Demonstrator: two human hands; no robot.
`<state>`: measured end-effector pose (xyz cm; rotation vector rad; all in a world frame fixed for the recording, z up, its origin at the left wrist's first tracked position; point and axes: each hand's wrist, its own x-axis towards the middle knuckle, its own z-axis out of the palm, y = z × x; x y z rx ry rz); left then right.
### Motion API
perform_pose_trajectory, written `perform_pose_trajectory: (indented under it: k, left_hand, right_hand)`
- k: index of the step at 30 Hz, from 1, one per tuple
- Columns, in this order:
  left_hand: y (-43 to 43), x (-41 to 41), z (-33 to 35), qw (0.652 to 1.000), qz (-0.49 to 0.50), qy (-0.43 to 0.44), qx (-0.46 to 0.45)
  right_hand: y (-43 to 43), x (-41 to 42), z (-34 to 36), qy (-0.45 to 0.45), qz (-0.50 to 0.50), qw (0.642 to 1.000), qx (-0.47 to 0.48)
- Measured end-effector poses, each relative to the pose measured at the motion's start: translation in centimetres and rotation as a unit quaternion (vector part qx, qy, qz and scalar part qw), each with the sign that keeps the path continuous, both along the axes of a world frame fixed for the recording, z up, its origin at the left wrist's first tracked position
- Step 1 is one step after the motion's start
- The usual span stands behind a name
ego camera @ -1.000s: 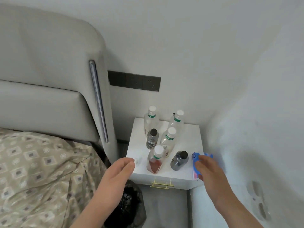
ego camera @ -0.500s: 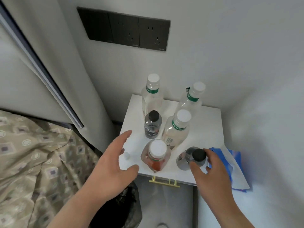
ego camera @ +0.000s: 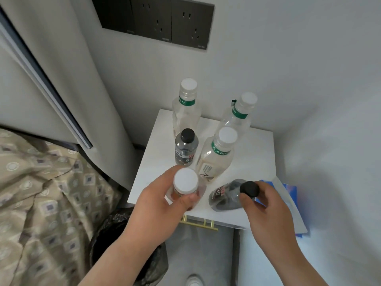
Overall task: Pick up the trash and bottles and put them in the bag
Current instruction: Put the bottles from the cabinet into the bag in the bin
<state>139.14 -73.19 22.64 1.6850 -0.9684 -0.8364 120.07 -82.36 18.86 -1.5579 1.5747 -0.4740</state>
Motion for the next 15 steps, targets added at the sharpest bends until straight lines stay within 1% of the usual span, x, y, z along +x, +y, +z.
perform_pose_trajectory:
  k: [5,7,9,10,11,12,15]
  left_hand:
    - [6.7,1.8,2.2,0.996,0.064,0.057,-0.032]
    - [10.4,2.9,2.4,0.988,0.125,0.08,-0.04]
    - [13.8,4.1,1.8,0.972,0.205,0.109,-0.042]
    - [15.4,4.8,1.0,0.967,0.227,0.11,-0.036]
    - [16.9,5.4,-0.2,0.963,0.249,0.106,-0.01]
    - [18.2,6.2,-1.3,0.958,0.262,0.113,0.016]
    - [21.0,7.9,-6.2,0.949,0.292,0.099,0.058]
  right_hand:
    - [2.9,0.0,2.5,-0.047,0.044,0.998,0.022]
    - [4.9,0.6,3.1,-0.031,0.077,0.996,0.026]
    - [7.5,1.6,2.7,-0.013,0.106,0.994,0.036]
    - [8.8,2.4,2.1,-0.005,0.118,0.992,0.043]
    - [10.0,3.2,1.3,0.003,0.132,0.99,0.049]
    - [11.3,4.0,0.1,0.012,0.15,0.987,0.054]
    - [14.4,6.6,-4.4,0.037,0.215,0.974,0.068]
